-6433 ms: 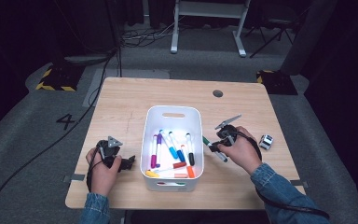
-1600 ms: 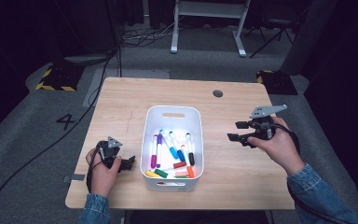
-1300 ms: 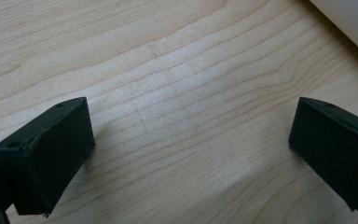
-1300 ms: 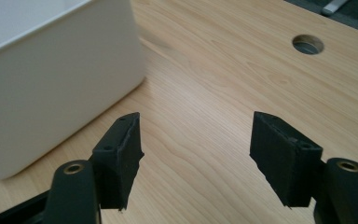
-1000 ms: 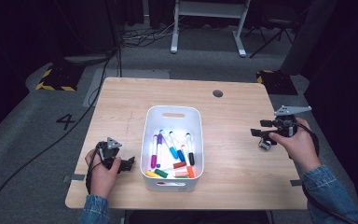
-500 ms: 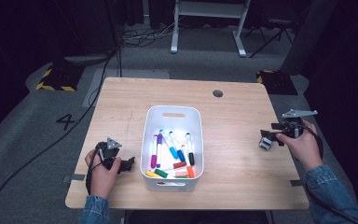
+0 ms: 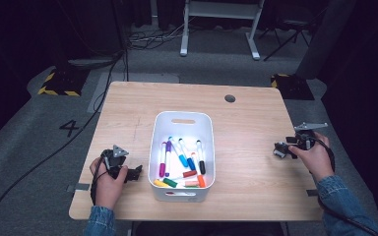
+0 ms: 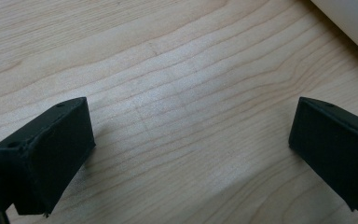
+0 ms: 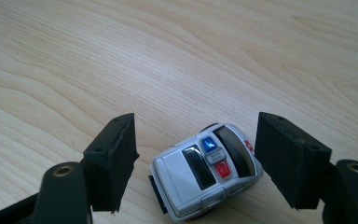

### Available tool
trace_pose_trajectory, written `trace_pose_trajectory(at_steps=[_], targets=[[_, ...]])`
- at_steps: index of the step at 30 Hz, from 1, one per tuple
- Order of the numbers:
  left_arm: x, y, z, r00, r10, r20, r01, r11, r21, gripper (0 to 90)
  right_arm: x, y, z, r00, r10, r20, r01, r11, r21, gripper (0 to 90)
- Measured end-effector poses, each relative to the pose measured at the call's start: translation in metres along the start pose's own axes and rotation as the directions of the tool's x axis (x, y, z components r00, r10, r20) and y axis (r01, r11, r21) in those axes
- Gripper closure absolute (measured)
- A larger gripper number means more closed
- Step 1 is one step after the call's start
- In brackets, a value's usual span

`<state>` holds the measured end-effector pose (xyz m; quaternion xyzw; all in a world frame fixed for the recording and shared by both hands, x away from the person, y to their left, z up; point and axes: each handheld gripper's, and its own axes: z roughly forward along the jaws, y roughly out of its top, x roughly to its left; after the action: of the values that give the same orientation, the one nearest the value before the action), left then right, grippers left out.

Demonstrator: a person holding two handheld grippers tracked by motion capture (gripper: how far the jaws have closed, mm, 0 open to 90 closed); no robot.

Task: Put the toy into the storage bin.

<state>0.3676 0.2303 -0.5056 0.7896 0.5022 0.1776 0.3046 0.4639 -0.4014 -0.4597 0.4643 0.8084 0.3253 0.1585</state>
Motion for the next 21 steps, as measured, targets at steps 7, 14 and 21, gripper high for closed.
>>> trace_pose_trajectory(at_steps=[7, 14, 21], targets=[[0.000, 0.000, 0.000, 1.0000, 0.000, 0.000, 0.000, 1.0000, 0.000, 0.1, -0.003, -0.009, 0.012, 0.9999, 0.010, 0.004, -0.010, 1.000, 0.023, 26.4], [0.000, 0.000, 0.000, 1.0000, 0.000, 0.000, 0.000, 1.0000, 0.000, 0.1, -0.004, -0.017, 0.018, 1.0000, -0.001, 0.006, 0.001, 0.999, 0.036, 23.2], [0.000, 0.000, 0.000, 1.0000, 0.000, 0.001, 0.000, 1.0000, 0.000, 0.1, -0.005, -0.024, 0.021, 0.9987, -0.048, 0.018, 0.048, 0.999, 0.026, 21.2]])
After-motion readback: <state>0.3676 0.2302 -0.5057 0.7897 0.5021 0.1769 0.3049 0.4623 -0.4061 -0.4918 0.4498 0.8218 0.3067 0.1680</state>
